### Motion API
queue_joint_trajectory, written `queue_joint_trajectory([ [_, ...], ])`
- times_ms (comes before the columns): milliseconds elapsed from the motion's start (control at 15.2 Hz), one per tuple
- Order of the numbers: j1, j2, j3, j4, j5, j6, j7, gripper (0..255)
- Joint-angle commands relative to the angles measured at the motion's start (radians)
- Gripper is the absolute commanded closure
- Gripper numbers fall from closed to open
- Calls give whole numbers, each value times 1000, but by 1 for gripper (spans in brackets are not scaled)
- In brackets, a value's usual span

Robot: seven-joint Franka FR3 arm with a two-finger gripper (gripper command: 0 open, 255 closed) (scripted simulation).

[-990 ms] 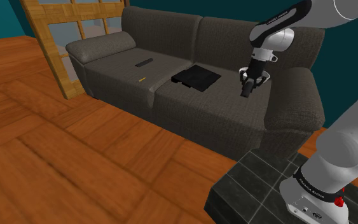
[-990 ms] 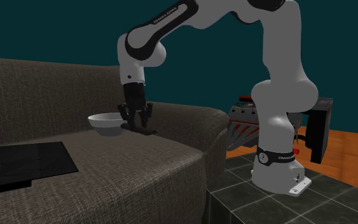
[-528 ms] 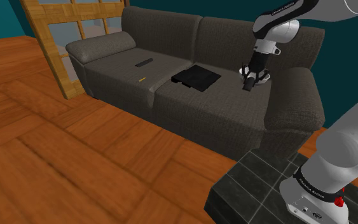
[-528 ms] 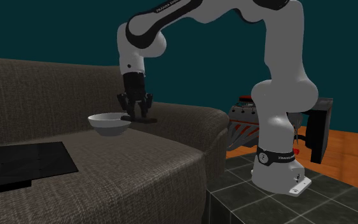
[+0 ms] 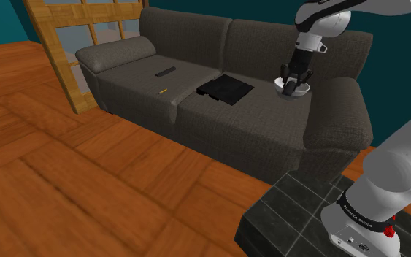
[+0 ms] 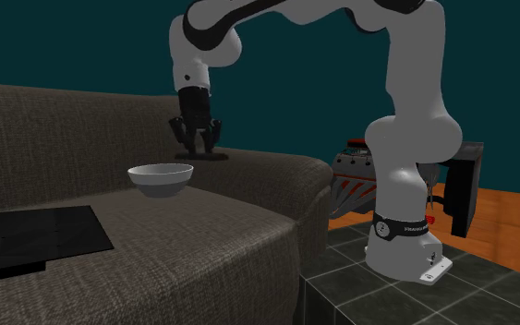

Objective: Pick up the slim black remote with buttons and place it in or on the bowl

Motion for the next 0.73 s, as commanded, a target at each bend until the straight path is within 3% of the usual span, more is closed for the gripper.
queue_joint_trajectory([
  [0, 0, -4, 0, 21, -2, -25, 5, 255],
  [198, 0, -11, 0, 41, -4, -51, 10, 255],
  [660, -66, 236, -53, 335, 38, -125, -111, 255],
])
